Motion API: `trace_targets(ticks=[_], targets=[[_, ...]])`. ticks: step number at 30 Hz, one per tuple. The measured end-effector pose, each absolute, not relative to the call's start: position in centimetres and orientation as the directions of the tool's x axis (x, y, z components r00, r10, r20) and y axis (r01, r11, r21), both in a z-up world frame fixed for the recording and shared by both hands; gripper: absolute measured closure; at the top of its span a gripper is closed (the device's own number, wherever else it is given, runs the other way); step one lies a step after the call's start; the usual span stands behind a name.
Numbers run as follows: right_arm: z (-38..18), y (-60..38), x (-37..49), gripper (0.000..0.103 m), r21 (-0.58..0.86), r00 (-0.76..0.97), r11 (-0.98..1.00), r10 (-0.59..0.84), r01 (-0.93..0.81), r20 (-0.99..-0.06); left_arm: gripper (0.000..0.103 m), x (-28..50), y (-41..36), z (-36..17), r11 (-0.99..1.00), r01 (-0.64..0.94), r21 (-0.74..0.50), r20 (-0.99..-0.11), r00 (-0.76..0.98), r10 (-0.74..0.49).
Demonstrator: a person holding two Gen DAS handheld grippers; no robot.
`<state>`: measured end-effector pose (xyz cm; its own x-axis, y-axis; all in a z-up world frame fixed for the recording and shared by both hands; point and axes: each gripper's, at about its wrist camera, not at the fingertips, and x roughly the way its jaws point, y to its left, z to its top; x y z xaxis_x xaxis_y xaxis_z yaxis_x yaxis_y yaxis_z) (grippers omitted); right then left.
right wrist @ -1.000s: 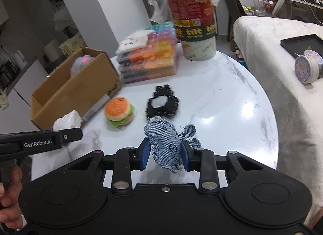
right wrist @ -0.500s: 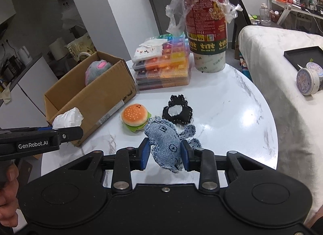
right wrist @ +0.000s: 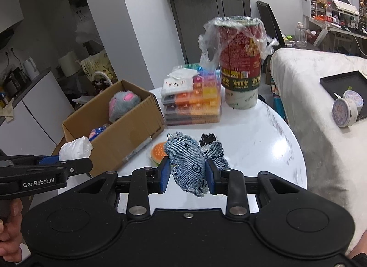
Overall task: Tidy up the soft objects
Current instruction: 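Carry the denim plush and white packet over the box with both grippers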
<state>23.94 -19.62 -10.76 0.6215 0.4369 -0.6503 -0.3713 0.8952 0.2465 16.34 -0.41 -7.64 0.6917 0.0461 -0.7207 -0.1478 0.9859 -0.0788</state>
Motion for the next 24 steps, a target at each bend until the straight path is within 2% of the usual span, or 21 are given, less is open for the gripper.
trace_targets(ticks=[24], targets=[[-8.4, -16.4, 23.9, 0.071, 0.272, 0.624, 0.860, 0.503, -0.432, -0.598, 0.062, 15.3, 3.1, -5.0, 0.979, -0.193, -0.072, -0.680, 0.727, 0.093]])
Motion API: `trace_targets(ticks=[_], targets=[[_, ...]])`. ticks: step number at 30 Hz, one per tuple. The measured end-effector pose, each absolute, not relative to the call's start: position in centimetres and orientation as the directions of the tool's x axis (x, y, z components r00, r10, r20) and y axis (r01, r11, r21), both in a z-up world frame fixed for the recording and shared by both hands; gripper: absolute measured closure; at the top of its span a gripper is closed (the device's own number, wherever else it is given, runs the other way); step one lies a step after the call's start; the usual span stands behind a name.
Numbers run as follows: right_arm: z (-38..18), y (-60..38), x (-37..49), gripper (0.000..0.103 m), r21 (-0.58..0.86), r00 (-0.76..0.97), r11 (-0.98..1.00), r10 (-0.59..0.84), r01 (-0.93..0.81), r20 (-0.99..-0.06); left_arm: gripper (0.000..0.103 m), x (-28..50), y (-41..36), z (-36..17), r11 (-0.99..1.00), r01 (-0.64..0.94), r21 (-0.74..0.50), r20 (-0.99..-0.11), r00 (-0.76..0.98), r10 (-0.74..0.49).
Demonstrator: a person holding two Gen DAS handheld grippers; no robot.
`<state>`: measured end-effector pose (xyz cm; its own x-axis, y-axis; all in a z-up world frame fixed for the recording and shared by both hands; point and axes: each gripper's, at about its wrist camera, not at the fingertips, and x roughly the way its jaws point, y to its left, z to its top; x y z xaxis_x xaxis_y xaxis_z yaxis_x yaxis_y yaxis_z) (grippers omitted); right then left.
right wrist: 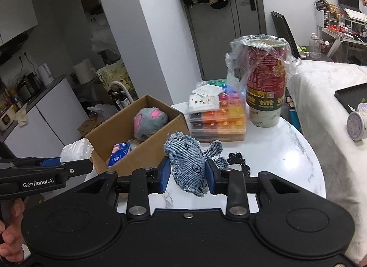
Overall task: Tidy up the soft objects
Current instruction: 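Carry the denim plush and white packet over the box with both grippers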
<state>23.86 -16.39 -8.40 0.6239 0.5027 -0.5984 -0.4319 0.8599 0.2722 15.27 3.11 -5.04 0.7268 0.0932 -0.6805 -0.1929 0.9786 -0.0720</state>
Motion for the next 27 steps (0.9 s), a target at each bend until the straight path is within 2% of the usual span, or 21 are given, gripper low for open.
trace_targets(ticks=[27], targets=[[-7.6, -9.6, 26.5, 0.071, 0.278, 0.560, 0.823, 0.548, -0.496, -0.622, 0.062, 18.0, 10.4, -5.2, 0.946, -0.304, -0.108, -0.698, 0.701, 0.146]])
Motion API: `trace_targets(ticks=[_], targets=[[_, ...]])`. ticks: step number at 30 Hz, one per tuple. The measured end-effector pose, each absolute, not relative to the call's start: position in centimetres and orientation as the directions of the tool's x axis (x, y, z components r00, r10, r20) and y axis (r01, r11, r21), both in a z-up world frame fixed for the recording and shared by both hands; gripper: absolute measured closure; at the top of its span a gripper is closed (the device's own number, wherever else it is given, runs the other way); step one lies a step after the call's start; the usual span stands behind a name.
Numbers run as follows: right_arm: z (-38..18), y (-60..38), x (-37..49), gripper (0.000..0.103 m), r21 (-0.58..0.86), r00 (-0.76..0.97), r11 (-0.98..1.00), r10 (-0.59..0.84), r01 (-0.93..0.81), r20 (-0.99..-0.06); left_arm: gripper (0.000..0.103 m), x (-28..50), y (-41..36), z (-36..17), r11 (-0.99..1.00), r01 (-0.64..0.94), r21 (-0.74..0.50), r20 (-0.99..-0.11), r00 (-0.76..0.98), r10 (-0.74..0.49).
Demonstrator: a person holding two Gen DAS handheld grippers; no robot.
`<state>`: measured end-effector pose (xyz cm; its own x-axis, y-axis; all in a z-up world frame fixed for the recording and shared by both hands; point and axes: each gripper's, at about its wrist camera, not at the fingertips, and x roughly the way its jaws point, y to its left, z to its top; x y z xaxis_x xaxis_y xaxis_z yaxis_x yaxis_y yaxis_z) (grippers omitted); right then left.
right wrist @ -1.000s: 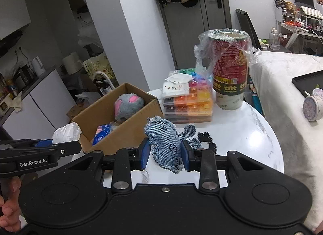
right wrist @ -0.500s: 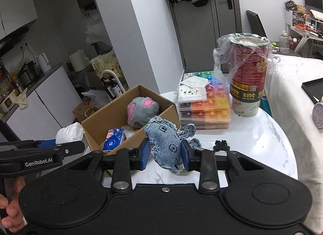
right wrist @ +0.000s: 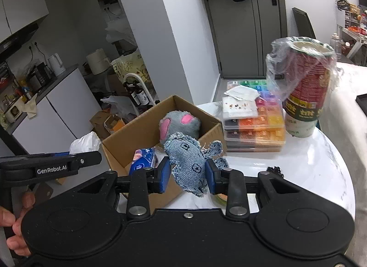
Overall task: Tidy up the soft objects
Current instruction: 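Carry the denim plush and white packet over the box with both grippers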
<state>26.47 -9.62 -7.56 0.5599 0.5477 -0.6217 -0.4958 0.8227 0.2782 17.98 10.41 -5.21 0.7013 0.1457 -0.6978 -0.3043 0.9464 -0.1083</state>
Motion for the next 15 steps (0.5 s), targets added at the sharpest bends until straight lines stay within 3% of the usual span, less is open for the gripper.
trace_targets(ticks=[15], targets=[[-7.2, -6.5, 28.6, 0.071, 0.260, 0.534, 0.811, 0.551, -0.525, -0.641, 0.061, 21.3, 11.5, -7.2, 0.938, -0.306, -0.165, -0.740, 0.667, 0.087]])
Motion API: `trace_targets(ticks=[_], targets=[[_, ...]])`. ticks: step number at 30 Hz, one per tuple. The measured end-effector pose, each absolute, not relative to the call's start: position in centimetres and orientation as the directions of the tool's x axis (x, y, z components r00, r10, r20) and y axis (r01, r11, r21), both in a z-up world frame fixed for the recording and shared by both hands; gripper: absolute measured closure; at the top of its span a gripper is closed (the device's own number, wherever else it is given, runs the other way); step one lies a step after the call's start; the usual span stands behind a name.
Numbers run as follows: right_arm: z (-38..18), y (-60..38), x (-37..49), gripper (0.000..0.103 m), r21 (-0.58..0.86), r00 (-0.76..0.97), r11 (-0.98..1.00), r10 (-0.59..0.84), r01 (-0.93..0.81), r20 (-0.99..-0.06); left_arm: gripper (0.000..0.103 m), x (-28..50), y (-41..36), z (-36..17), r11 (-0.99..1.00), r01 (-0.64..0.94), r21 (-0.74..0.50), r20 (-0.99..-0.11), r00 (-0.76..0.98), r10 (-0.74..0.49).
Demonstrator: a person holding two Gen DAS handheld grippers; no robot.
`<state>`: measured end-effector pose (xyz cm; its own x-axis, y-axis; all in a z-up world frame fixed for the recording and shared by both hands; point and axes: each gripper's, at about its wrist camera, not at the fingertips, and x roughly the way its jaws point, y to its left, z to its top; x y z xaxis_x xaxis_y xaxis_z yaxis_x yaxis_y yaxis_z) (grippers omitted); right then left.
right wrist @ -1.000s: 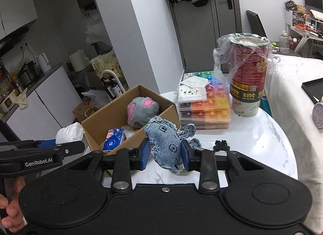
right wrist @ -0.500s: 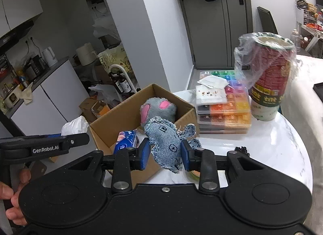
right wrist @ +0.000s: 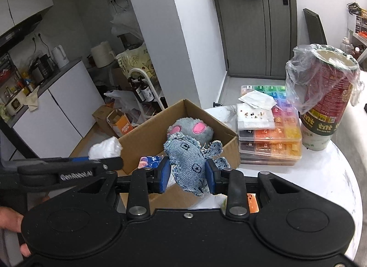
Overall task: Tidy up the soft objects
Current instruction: 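Carry the denim plush and white packet over the box with both grippers, then open both grippers to drop the packet and denim plush into the box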
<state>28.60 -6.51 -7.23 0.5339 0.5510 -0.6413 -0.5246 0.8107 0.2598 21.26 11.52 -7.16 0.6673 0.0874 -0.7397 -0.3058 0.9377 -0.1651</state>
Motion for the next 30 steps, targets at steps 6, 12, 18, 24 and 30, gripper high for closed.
trace_targets(ticks=[6, 12, 18, 24, 30], targets=[[-7.3, -6.0, 29.5, 0.071, 0.254, 0.531, 0.813, 0.545, -0.524, -0.649, 0.061, 22.3, 10.8, -8.3, 0.942, -0.284, -0.181, -0.760, 0.648, 0.050], [-7.4, -5.3, 30.3, 0.071, 0.256, 0.526, 0.811, 0.547, -0.526, -0.652, 0.058, 22.5, 10.4, -9.1, 0.941, -0.271, -0.201, -0.781, 0.625, 0.013], [-7.3, -4.4, 31.1, 0.071, 0.266, 0.519, 0.803, 0.559, -0.533, -0.647, 0.047, 22.0, 11.0, -8.7, 0.935, -0.281, -0.216, -0.771, 0.637, 0.013], [-7.4, -3.6, 32.0, 0.071, 0.270, 0.511, 0.800, 0.562, -0.535, -0.651, 0.046, 21.5, 12.4, -8.1, 0.919, -0.329, -0.218, -0.762, 0.645, 0.050], [-7.4, -2.9, 33.0, 0.071, 0.282, 0.517, 0.805, 0.561, -0.522, -0.646, 0.046, 20.9, 13.2, -7.6, 0.910, -0.352, -0.219, -0.757, 0.649, 0.069]])
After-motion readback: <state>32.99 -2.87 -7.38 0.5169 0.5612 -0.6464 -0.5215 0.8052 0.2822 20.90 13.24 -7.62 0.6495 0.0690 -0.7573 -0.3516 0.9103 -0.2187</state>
